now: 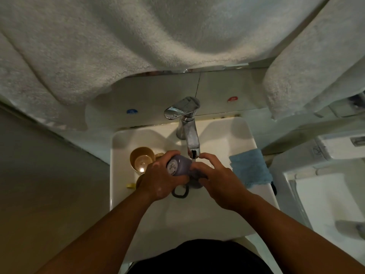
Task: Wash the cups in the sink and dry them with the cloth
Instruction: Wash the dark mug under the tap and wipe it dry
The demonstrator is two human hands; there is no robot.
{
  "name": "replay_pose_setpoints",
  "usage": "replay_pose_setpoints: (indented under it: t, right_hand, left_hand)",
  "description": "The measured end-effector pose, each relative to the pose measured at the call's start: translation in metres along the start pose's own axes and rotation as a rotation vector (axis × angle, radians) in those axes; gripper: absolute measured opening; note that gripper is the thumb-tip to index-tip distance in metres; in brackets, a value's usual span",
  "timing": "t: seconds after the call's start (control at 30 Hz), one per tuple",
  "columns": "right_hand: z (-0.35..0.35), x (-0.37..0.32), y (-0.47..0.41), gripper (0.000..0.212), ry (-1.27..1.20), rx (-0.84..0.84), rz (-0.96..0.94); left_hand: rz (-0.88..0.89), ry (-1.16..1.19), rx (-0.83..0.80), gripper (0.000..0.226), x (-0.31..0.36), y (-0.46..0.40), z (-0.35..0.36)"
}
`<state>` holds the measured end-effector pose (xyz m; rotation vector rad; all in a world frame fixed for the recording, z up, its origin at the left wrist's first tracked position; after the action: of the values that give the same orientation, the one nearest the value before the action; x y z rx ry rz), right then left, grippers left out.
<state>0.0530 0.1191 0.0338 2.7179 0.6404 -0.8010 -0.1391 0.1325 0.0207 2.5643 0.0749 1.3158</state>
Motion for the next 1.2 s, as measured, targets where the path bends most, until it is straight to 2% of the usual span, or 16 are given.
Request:
replay_pose_setpoints:
  t: [0.13,0.27,0.33,0.43,0.6,0.73,0.83,1.0,1.2]
  right_hand:
    - [-0.006,0.004,0.0,0.04,-0.093,0.048,0.072]
    - [-0.005,-0.008,-0.001,0.044,0.007,0.03,-0.031]
    - [-0.004,-0.007,-0.002,0.045,-0.02,0.029,-0.004]
    - [-0.006,0.002,-0.002,0.05,-0.197,0.103,0.069]
    - [-0.002,0.001,-0.004,0.05,-0.823,0.119,0.335]
    - [0.001,-0.007,-0.013,0.011,-0.912,0.232,0.457]
    - [0.003,-0.007,-0.015,0.028,-0.996,0.262,0.58]
    - [0.009,-0.006,-0.012,0.023,-1.232,0.008,0.493]
    - [0.008,-0.009,-0.014,0.016,-1.152,0.22,0.623]
  left_hand:
    - [0.012,-0.004,0.007,0.086,0.001,0.0,0.0]
    - [-0.006,0.016,0.016,0.084,-0.003,0.0,0.0]
    - [-0.001,0.022,0.016,0.083,-0.002,0.001,-0.001]
    - [0.004,0.047,0.016,0.082,-0.001,0.003,-0.001]
    - [-0.1,0.214,0.015,0.083,-0.007,0.011,0.001]
    - [-0.089,0.258,0.016,0.083,-0.003,0.011,0.003]
    - [-0.059,0.234,0.005,0.084,-0.001,0.01,0.001]
    - [-0.097,0.256,-0.035,0.081,-0.014,0.009,-0.001]
    - [-0.077,0.219,-0.053,0.08,-0.007,0.009,0.008]
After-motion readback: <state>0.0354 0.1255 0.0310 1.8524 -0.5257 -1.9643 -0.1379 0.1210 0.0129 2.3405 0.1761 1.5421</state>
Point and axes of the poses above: each hand's wrist, its own y-axis away from the middle knuckle, its own z-axis out of the palm, x = y × z, the point moved 5 cm from there along -y, towards the middle knuckle, and after that the axes turned 4 degrees about -z, right-handed, at the moved point
